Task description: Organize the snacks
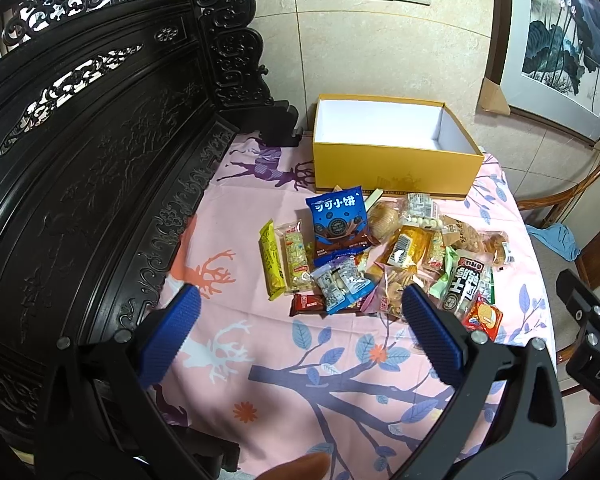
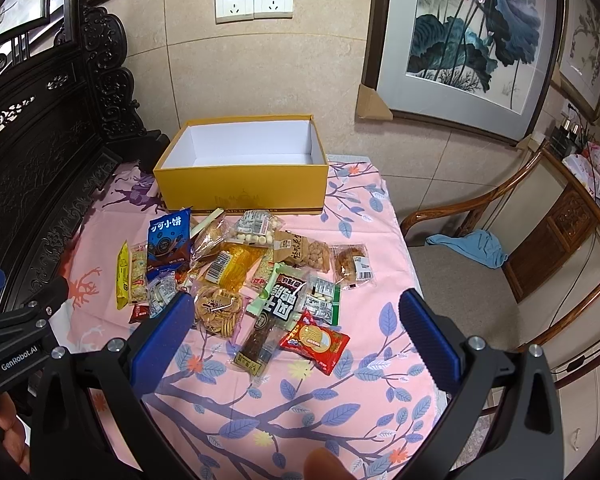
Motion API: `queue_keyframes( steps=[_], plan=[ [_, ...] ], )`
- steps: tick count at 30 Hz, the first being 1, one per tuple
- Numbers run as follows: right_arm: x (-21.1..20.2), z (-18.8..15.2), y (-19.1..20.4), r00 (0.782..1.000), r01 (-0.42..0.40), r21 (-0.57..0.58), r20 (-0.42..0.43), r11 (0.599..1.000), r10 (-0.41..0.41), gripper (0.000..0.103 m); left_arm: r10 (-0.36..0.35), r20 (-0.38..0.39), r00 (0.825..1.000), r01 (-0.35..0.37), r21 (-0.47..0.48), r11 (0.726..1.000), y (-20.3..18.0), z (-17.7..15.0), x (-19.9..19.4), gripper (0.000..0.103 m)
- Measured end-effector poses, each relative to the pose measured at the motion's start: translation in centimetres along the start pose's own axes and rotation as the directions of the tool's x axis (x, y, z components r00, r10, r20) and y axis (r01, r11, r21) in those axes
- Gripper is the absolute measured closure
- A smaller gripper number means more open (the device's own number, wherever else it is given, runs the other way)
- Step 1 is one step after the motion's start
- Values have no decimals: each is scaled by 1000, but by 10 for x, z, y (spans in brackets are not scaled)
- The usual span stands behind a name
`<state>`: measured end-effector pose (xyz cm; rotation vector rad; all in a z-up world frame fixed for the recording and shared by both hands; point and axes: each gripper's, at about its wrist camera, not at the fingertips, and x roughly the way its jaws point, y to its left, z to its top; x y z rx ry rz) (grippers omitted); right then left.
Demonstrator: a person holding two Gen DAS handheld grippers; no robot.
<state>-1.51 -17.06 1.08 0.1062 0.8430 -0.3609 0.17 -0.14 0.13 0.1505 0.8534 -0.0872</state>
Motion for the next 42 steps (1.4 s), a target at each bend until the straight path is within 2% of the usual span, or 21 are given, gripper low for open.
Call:
queue_keyframes(
  steps=[42],
  plan=[
    [3,2,-1,1000,-7,-1,1,1000,7,1,-4,2,1000,4,-1,1000,3,2,1,2]
  ],
)
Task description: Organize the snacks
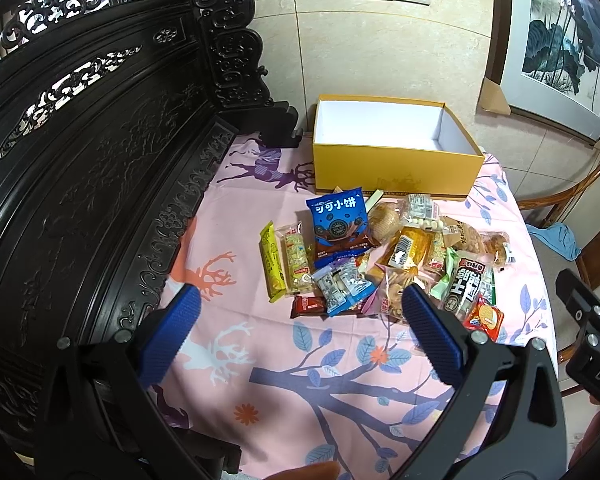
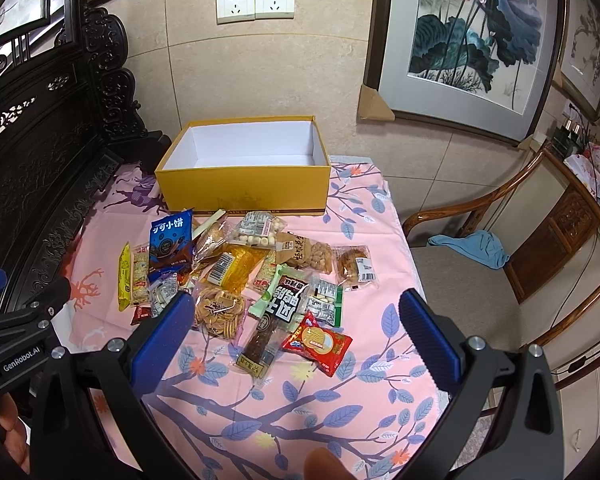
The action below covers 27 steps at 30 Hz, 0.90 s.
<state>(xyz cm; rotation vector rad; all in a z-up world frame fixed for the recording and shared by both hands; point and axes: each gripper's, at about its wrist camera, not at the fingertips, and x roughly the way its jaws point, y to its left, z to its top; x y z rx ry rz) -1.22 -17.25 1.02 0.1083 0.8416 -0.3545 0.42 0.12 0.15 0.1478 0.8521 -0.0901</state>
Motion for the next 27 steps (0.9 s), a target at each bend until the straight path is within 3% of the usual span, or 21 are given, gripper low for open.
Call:
queue_keyframes(
  steps=[27],
  plan=[
    [4,0,0,1000,1,2,-4,1000,-1,1,-10,1,1000,10,-5,1000,-1,0,2,2]
  ],
)
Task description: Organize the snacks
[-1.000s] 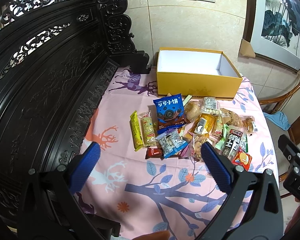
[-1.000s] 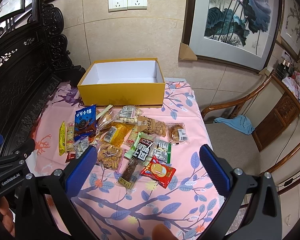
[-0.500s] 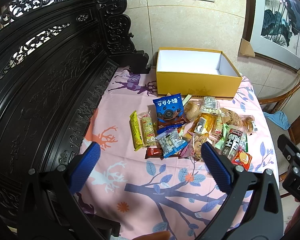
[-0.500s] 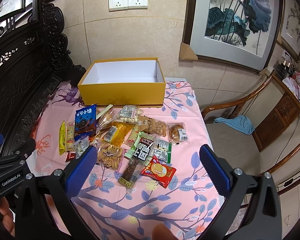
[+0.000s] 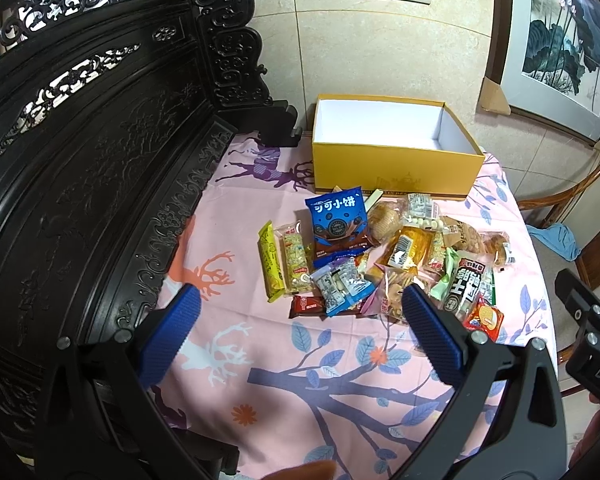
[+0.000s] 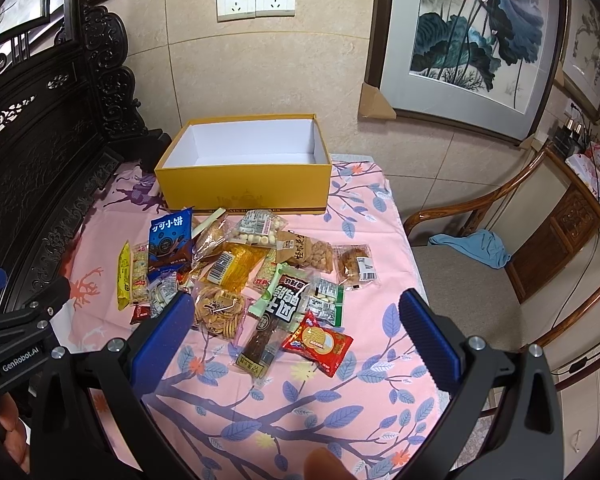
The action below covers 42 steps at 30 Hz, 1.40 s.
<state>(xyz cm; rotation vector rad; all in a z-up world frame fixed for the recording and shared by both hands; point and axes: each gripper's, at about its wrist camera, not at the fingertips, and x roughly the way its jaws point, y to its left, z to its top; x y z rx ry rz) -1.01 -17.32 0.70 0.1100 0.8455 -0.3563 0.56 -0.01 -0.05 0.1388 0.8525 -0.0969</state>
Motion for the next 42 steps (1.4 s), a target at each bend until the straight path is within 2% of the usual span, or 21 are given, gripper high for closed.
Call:
queue_keyframes(
  steps=[8,12,17,22,26,31,34,42],
  plan=[
    [18,-7,-4,1000,-26,-3,-10,1000,26,1,-46,0,999,46,-13,999,2,-11,19,2],
    [42,-17,-8,997,-49,2,-53,999,49,1,-50,-17,999,51,19,999,-3,-23,40,2],
    [82,-33,-11,991,-56,6,-120,998,57,1,-30,2,1000,30,93,995,-11,-34,63,2],
    [112,-35,-10,983,-90,17,-157,996,92,1,-34,-11,999,35,103,994,-13,-35,89,2],
    [134,-29,-9,978,-109,25,-178,994,112,1,-26,-9,1000,26,100,995,-14,-29,112,2],
    [173,-25,-10,961,-107,60,-248,992,119,1,-25,-53,998,29,75,997,-14,-16,141,2],
    [189,-26,-7,956,-91,75,-274,993,108,1,-32,-99,995,36,38,999,-13,-3,165,2],
    [215,-37,11,945,-52,50,-322,997,66,1,-26,-106,994,30,38,999,-18,26,212,2]
  ],
)
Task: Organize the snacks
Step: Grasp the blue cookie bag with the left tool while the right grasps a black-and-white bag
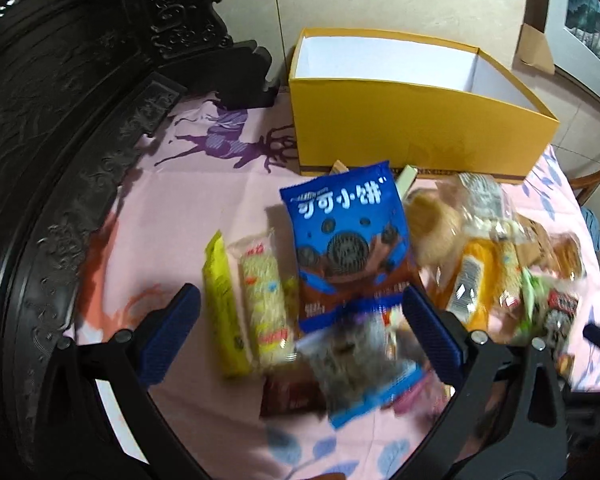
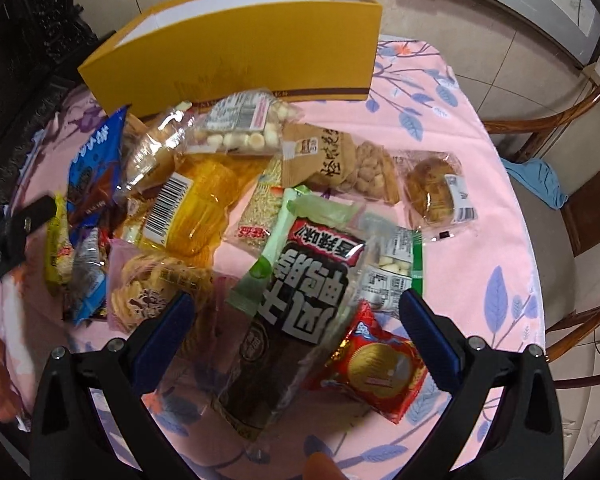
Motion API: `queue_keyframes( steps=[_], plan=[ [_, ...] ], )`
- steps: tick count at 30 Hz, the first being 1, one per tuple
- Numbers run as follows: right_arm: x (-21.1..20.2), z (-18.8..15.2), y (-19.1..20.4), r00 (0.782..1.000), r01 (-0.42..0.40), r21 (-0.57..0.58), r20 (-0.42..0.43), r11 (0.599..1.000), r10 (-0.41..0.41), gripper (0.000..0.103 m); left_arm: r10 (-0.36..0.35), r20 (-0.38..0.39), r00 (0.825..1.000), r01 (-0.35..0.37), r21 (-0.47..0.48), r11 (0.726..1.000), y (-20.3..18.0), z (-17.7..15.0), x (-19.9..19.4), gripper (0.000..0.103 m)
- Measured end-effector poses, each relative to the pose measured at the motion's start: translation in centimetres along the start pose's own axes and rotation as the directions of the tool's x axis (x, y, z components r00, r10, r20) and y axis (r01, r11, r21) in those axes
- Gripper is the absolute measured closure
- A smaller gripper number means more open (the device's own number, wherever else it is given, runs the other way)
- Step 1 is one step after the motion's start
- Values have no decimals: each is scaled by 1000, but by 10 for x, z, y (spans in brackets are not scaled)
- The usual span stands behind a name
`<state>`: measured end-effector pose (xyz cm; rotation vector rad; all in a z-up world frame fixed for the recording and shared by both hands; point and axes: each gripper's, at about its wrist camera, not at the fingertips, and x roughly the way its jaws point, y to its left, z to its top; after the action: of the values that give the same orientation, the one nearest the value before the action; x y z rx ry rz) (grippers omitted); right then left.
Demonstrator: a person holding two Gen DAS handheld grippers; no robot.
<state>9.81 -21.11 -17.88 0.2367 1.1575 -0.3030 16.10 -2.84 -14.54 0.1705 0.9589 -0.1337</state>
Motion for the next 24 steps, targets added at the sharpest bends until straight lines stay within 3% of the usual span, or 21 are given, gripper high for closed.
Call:
queue_keyframes(
  steps=[5,7,11,17,22,24],
  plan=[
    [19,-4,-3,999,2,24,-45,1000,-1,1,-36,-38,999,35,-29,999,-2,15,30,2],
    [24,-6,-5,998,2,32,-55,999,0,10,-44,-41,998,43,-24,999,-7,19,39,2],
    [27,-8,-5,998,18,28,-56,999,-17,15,-71,-55,996,71,6,997,-22,24,53,2],
    [24,-12,-11,999,12,38,-38,999,-11,25,-50,-22,999,50,28,998,-32,21,59,2],
    [20,-15,-18,1000,-18,52,-17,999,19,58,-39,-18,999,40,41,998,-36,14,58,26],
    [20,-14,-16,999,-36,52,-22,998,37,61,-25,-9,1000,26,54,998,-39,11,55,31]
  ],
)
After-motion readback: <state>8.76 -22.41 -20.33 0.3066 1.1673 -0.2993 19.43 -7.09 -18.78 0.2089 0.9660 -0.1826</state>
